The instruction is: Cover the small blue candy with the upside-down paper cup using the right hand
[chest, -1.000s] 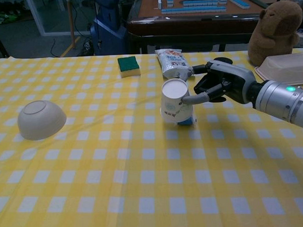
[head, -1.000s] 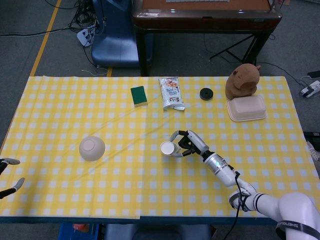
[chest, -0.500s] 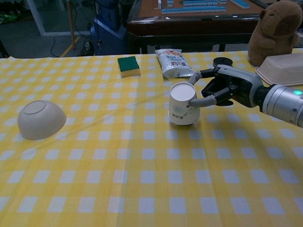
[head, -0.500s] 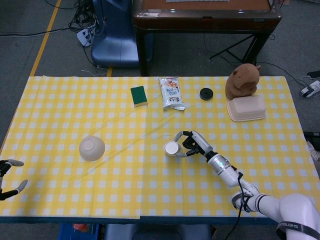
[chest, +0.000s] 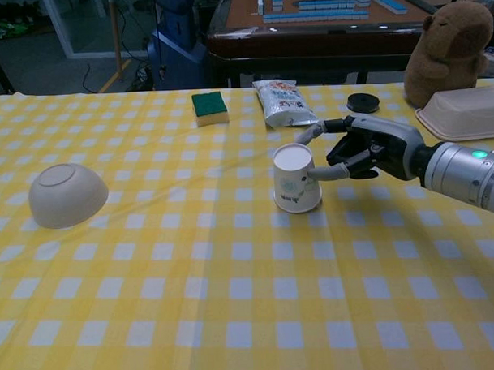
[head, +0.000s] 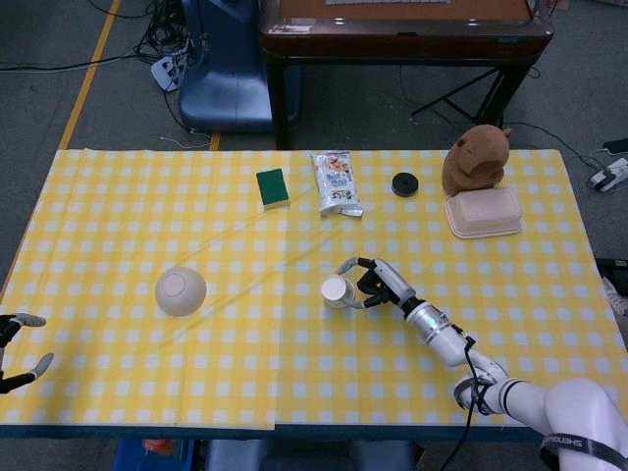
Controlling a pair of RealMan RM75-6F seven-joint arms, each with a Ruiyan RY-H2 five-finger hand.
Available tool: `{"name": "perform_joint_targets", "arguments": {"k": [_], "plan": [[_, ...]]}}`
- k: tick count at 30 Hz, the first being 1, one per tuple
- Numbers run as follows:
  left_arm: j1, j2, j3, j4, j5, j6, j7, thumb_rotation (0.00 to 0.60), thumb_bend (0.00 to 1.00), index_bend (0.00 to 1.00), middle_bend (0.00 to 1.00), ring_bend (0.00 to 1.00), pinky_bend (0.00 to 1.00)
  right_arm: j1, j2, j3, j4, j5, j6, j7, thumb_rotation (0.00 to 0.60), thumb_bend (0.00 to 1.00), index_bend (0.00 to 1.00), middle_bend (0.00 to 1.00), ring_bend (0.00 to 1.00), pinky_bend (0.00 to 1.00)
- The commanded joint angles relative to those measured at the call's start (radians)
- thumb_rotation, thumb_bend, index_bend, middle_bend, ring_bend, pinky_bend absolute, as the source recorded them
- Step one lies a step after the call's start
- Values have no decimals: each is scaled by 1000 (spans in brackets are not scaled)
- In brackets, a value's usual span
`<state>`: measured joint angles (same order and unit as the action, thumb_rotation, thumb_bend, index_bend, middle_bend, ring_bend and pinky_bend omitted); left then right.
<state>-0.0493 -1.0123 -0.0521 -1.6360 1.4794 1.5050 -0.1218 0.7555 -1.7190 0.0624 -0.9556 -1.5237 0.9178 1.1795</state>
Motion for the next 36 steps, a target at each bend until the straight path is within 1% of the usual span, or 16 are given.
{"name": "perform_joint_targets", "arguments": {"k": [1,4,7,10,12,13,14,16,20,23,24,27,30,32,34,36], "plan": [[-1,0,0,0,-1,-1,1,600,255,455,380,301,421,-3,10,-4,-14,-8,11,6,600,43,188,1000,993,967],[-1,0,1,0,0,-2,4,600,255,455,380,301,421,-12,35,-15,-46,-25,37,11,600,0,117,1000,993,968],[-1,0,1,-2,2,0,6,600,255,455,380,301,421,-29,69,-24,-89,-46,84,-19,600,0,107,1000,993,968],[-1,-1,1,-2,1,-1,8,600,255,455,380,301,421,-53,104,-24,-139,-51,136,-112,600,3,112,1000,993,968],[-1,-1,2,-2,1,-2,10,600,255,455,380,301,421,-78,128,-21,-175,-49,180,-253,600,46,173,1000,991,968],[-2,-1,2,-2,1,-2,11,600,255,455,380,301,421,-92,138,-18,-192,-45,202,-333,600,91,234,999,987,968],[-2,-2,2,-2,1,-2,13,600,255,455,380,301,421,-112,150,-14,-216,-40,236,-454,600,128,286,997,982,967],[-3,-4,3,-1,1,-4,17,600,255,455,380,301,421,-143,173,-13,-257,-37,285,-640,600,185,387,978,961,967],[-6,-9,6,0,3,-10,34,600,255,455,380,301,421,-211,251,-37,-350,-68,388,-1004,600,198,417,911,905,959],[-8,-12,8,-1,9,-11,40,600,255,455,380,301,421,-271,297,-52,-410,-81,467,-1182,600,198,419,849,868,935],[-8,-14,8,0,12,-8,42,600,255,456,380,301,421,-290,306,-54,-426,-83,492,-1211,600,198,420,834,858,928],[-8,-28,7,9,36,14,37,600,255,464,380,303,421,-343,342,-66,-457,-97,562,-1267,600,197,422,745,766,865],[-5,-47,7,26,61,41,47,600,255,488,389,310,424,-394,370,-74,-473,-98,618,-1347,600,184,423,635,615,701],[-5,-55,12,30,75,46,56,600,255,497,402,312,424,-423,381,-77,-488,-90,642,-1372,600,181,423,558,512,564],[-8,-58,21,29,89,41,65,600,255,500,411,314,424,-454,391,-76,-500,-80,670,-1379,600,181,423,520,467,496],[-10,-62,26,29,96,36,84,600,255,500,413,315,424,-483,394,-74,-496,-74,701,-1372,600,181,423,509,454,471]]}}
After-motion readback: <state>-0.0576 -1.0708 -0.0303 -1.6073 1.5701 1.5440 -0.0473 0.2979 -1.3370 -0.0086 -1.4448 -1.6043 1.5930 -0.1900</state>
